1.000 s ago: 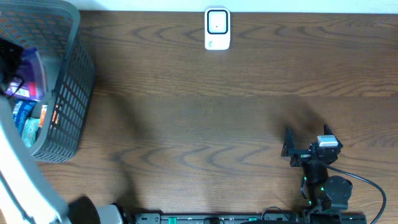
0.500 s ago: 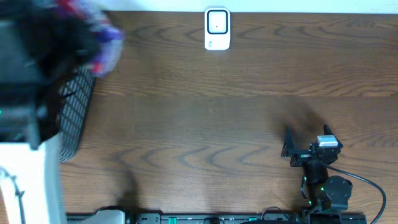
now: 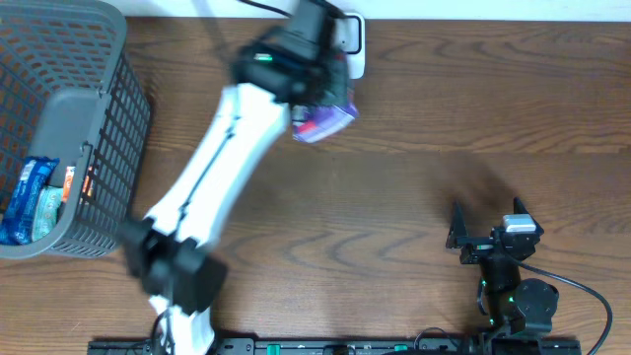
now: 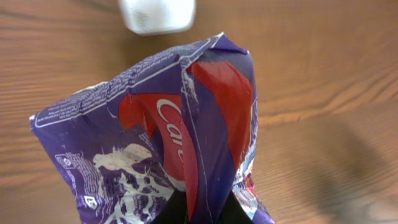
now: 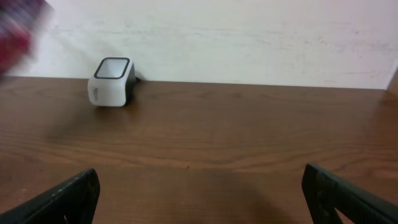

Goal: Scan the item barcode
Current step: 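Lift the purple box out and place it near the scanner, then return the left gripper to the basket and grasp the orange Kleenex pack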

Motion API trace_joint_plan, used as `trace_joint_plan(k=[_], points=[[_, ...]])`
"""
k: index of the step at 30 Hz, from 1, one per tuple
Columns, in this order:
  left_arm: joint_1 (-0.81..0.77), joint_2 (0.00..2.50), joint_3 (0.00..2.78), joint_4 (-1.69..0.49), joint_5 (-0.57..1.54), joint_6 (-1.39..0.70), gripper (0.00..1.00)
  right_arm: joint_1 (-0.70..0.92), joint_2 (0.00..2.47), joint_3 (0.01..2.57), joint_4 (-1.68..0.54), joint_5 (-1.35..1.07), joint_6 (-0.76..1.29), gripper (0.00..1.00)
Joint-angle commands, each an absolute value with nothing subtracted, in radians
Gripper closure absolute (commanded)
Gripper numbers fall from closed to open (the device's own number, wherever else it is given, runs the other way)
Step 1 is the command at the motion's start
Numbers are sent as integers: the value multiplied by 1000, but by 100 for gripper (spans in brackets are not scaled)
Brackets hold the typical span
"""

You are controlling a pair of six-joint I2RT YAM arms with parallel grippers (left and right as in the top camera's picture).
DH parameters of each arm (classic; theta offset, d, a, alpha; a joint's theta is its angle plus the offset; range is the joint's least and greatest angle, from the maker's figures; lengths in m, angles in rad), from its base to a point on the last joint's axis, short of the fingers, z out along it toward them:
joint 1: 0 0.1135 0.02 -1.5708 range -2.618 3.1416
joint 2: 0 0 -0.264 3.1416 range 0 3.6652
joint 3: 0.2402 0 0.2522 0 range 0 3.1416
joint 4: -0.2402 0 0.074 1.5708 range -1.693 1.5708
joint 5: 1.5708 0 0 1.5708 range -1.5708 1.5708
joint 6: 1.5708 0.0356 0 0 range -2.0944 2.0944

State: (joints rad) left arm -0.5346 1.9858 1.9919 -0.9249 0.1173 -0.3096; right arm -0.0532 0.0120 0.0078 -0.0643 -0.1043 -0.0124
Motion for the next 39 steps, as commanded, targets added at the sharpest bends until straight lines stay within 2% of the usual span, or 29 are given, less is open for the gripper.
trace_joint_plan(k=[1,7,8,9,11,14,21,26,31,39], points=[[-588,2091,2000,-897,105,-263,93,-58,7,6,-67,-110,-27,1],[-664,2188,2000,-834,105,-266,92,-58,7,6,-67,-110,-27,1],[-675,2195,2000,-823,104,-266,88,-58,7,6,-67,-110,-27,1],[-684,2196,2000,-813,104,-266,77,-58,7,6,-67,-110,-27,1],[-696,2196,2000,-804,104,-266,34,-58,7,6,-67,-110,-27,1],[-698,2195,2000,-802,104,-266,23,-58,7,6,-67,-110,-27,1],[-639,2103,2000,-840,104,-266,22,-58,7,6,-67,-110,-27,1],[-531,1949,2000,-875,104,-266,22,-58,7,6,-67,-110,-27,1],[-332,1778,2000,-913,7,-240,22,-58,7,6,-67,-111,-27,1],[97,1646,2000,-936,-155,-236,22,-58,7,6,-67,-110,-27,1]])
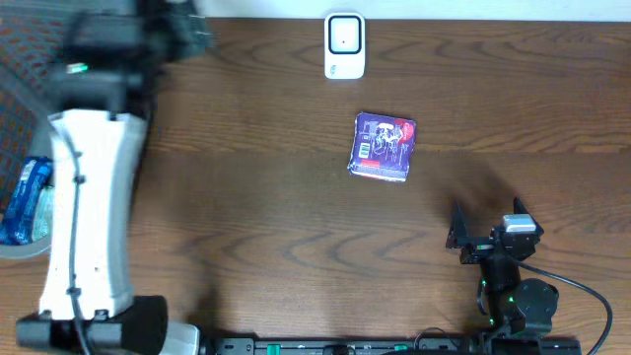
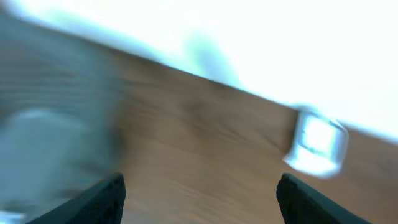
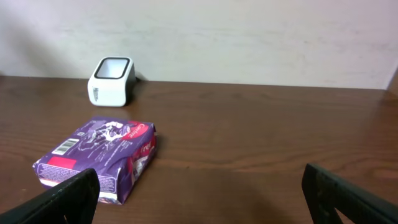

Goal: Scan the item barcode
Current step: 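Return the left gripper to the basket and grasp the orange Kleenex pack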

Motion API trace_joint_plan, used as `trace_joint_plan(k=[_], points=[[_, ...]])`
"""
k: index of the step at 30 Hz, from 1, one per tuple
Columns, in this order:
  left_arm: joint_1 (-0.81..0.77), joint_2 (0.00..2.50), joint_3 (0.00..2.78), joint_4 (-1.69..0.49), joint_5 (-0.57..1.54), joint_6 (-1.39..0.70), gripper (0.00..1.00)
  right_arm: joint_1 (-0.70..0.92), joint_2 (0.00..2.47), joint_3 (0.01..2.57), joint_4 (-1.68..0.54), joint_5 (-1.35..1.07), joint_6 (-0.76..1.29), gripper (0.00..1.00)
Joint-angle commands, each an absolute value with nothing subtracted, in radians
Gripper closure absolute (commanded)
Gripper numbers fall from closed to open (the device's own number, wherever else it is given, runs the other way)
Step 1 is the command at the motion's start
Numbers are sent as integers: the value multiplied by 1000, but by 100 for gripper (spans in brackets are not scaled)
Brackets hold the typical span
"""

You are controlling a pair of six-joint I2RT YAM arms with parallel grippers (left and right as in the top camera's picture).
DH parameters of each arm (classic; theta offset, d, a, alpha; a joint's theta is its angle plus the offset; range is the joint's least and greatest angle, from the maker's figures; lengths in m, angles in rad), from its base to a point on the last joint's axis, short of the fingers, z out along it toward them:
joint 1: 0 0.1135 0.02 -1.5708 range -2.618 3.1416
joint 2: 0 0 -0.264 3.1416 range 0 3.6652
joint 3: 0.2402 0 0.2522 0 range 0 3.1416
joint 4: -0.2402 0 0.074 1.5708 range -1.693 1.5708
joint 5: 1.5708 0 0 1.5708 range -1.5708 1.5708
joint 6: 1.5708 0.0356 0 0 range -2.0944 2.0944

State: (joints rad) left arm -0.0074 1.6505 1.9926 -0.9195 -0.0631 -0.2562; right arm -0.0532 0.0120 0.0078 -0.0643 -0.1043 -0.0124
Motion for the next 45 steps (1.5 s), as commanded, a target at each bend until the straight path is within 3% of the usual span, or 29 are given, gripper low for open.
trace_joint_plan(k=[1,5,8,13,31,45], points=[[154,1647,2000,-947,-156,-236,22,-58,7,6,-67,-110,-27,1],[339,1671,1998,-1053,-154,-248,22,-58,7,6,-67,-110,-27,1],[422,1703,1987,-1100,-155,-257,31,-58,7,6,-67,-110,-27,1],[489,1773,1954,-1148,-157,-263,33,-58,7,6,-67,-110,-27,1],[498,2107,1905,-1271,-165,-221,33,-58,7,6,-67,-110,-27,1],[493,2136,1661,-1091,-204,-77,33,-58,7,6,-67,-111,-27,1]])
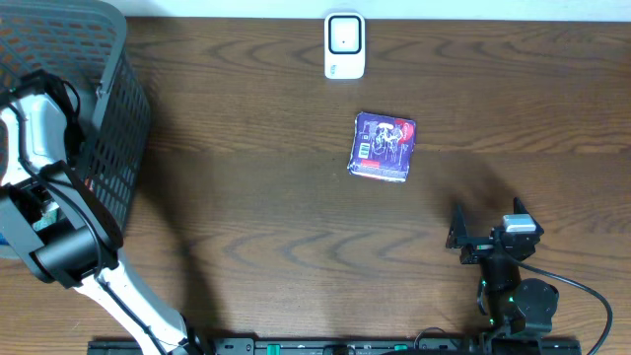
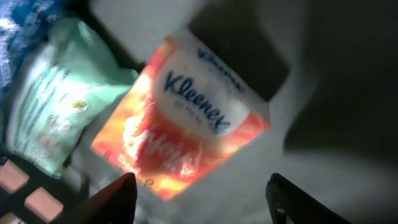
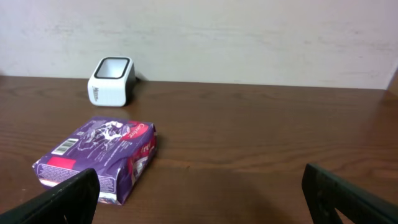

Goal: Scan the item barcode
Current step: 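Return the left gripper to the basket and grasp the orange Kleenex pack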

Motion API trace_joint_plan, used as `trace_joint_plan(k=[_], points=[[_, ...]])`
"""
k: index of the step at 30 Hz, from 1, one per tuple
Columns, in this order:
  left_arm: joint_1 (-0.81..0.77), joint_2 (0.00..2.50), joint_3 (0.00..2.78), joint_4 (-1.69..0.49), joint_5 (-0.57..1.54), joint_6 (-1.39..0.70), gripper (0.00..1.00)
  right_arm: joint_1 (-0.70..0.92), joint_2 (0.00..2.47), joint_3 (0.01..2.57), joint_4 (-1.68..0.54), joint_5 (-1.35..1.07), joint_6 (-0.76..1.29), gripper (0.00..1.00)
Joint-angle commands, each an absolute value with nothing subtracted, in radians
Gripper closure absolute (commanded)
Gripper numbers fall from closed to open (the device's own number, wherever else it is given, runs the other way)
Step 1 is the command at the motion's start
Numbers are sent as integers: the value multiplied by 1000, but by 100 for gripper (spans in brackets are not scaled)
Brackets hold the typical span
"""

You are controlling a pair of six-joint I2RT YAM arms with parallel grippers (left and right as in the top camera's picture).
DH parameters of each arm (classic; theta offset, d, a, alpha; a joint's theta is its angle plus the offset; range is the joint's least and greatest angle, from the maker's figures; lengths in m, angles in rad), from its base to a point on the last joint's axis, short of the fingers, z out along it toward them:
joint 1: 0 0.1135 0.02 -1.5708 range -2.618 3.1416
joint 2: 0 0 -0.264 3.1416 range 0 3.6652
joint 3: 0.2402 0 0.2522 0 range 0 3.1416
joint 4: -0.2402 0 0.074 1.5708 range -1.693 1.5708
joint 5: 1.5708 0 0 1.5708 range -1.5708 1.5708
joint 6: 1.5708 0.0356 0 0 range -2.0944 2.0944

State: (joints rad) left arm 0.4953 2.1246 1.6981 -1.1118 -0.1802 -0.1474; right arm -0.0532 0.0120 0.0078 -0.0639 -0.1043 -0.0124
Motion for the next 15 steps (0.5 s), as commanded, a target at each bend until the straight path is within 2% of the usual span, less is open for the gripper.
trace_joint_plan(k=[1,8,11,13,15], points=[[493,2136,1649,-1073,-205,-70,33,-58,7,6,-67,-110,-27,1],[493,2136,1627,-963,-208,-71,34,-58,7,6,-67,-110,-27,1],[492,2137,1627,-950,-207,-71,46,-58,7,6,-67,-111,-27,1],[493,2137,1627,-949,-207,-71,58,-58,7,6,-67,-110,-27,1],[492,2137,1627,-947,-207,-71,81,-58,7,6,-67,-110,-27,1]])
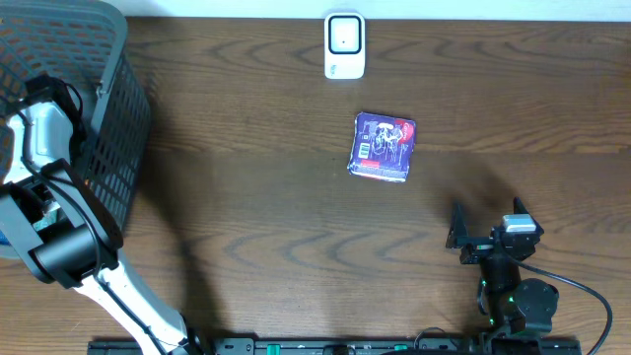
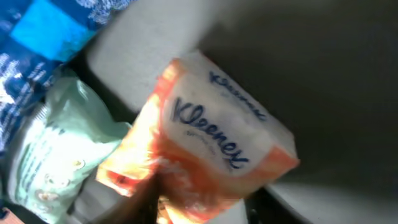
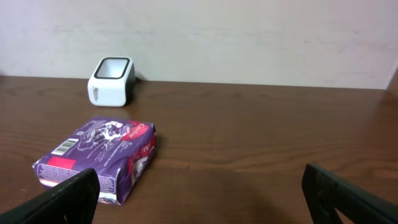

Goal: Scan the item barcode
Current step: 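Return the left gripper to the basket and grasp the orange Kleenex pack, then carry the Kleenex pack to the scanner and set it beside the box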

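Note:
Down in the grey mesh basket (image 1: 110,69), my left gripper (image 2: 202,208) has its dark fingers tight against both sides of an orange Kleenex tissue pack (image 2: 217,140), shut on it. The white barcode scanner (image 1: 344,44) stands at the table's far edge. A purple snack pack (image 1: 384,146) lies flat just in front of the scanner, barcode label up. Near the front right, my right gripper (image 3: 199,199) rests open and holds nothing; its view takes in the purple pack (image 3: 99,158) and the scanner (image 3: 112,81).
A pale green packet (image 2: 56,155) and a blue packet (image 2: 56,25) lie beside the tissue pack in the basket. My left arm (image 1: 44,138) bends over the basket's right wall. Bare brown wood runs between basket and purple pack.
My left gripper's fingers stood wide apart above the Kleenex pack; now they are shut on its sides, and the pack fills more of the left wrist view. The right arm and purple pack are unchanged.
My left gripper first held the purple pack by the scanner. Later that pack lay on the table and the left arm, gripper open, was over by the basket. Then the gripper hung open above the Kleenex pack inside the basket, and now it grips that pack.

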Motion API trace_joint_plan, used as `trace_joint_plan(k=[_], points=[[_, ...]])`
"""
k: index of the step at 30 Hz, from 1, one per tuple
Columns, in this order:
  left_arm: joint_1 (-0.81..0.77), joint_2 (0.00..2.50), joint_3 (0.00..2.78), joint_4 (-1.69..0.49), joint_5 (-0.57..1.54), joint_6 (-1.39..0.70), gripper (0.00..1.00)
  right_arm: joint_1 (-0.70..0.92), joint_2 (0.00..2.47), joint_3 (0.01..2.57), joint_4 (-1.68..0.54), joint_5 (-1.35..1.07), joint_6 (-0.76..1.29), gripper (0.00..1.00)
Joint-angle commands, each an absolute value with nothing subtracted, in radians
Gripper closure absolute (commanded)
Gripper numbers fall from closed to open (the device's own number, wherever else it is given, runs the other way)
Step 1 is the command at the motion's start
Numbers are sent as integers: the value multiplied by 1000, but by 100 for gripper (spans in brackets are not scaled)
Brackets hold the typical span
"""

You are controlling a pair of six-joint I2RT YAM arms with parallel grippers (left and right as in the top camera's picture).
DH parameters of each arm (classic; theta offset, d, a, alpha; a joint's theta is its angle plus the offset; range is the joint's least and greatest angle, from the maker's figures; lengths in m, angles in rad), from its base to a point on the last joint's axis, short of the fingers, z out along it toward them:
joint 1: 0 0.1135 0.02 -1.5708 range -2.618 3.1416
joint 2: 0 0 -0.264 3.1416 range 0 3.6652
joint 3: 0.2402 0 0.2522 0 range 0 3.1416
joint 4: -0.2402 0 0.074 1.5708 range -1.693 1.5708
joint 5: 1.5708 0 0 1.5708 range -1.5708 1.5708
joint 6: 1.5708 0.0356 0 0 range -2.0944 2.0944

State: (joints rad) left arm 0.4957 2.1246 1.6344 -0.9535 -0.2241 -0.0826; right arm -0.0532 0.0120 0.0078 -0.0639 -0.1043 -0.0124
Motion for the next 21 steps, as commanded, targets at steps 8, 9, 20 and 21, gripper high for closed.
trace_joint_plan(k=[8,9,20,21], points=[[492,2090,1654,-975,-206,-121,93,-58,7,6,-67,-110,-27,1],[492,2068,1674,-987,-203,-147,93,-58,7,6,-67,-111,-27,1],[492,1627,1720,-892,87,-202,93,-58,7,6,-67,-110,-27,1],[492,1581,1720,-880,101,-236,93,-58,7,6,-67,-110,-27,1]])
